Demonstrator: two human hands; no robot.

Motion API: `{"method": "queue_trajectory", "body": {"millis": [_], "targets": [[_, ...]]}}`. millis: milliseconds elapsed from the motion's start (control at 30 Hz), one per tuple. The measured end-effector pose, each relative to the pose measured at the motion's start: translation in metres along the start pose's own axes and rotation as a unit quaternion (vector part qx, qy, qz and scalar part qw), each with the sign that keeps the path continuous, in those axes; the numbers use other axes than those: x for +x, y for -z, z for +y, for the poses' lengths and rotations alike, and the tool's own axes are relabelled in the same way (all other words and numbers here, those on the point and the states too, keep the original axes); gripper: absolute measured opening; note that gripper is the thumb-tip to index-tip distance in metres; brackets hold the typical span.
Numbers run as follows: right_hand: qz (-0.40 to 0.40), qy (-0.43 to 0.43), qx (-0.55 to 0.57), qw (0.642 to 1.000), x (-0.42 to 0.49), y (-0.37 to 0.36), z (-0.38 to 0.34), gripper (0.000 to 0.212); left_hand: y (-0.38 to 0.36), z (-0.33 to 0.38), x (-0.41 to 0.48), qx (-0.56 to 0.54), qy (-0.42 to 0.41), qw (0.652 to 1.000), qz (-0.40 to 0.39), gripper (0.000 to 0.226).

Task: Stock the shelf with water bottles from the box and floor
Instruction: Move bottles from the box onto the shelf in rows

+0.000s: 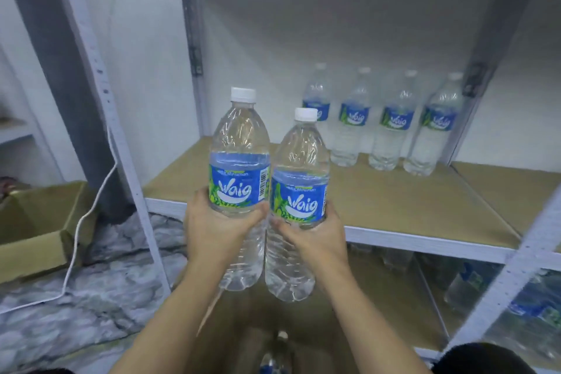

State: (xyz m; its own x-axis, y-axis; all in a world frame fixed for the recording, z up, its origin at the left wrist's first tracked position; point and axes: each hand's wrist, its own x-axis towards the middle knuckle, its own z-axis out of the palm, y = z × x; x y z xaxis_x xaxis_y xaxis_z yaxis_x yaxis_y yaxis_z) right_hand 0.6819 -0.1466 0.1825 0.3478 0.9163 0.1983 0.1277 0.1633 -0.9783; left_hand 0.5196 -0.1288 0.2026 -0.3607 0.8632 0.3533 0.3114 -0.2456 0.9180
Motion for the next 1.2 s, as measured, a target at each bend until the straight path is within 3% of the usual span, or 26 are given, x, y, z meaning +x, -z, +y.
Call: {"method": "queue_trajectory", "body": {"millis": [133, 367, 833, 1200], "targets": [[-0.013, 0.047, -0.021, 0.999, 0.042, -0.014, -0.042, 0.074, -0.002, 0.034, 0.041, -0.02, -0.03, 0.999, 0.03, 0.078], [-0.02, 0.111, -0.016, 0.993, 0.118, -0.042, -0.077, 0.065, -0.026, 0.051, 0.117, -0.024, -0.049, 0.997, 0.05, 0.074], [0.016, 0.119, -0.055, 0.991, 0.269, -0.099, -0.003, 0.064, -0.125, -0.034, 0.247, -0.031, -0.045, 0.998, 0.027, 0.071], [0.097, 0.155, -0.075, 0.98, 0.353, -0.131, 0.024, 0.071, -0.139, -0.056, 0.283, -0.011, -0.088, 0.995, 0.045, 0.077]]}}
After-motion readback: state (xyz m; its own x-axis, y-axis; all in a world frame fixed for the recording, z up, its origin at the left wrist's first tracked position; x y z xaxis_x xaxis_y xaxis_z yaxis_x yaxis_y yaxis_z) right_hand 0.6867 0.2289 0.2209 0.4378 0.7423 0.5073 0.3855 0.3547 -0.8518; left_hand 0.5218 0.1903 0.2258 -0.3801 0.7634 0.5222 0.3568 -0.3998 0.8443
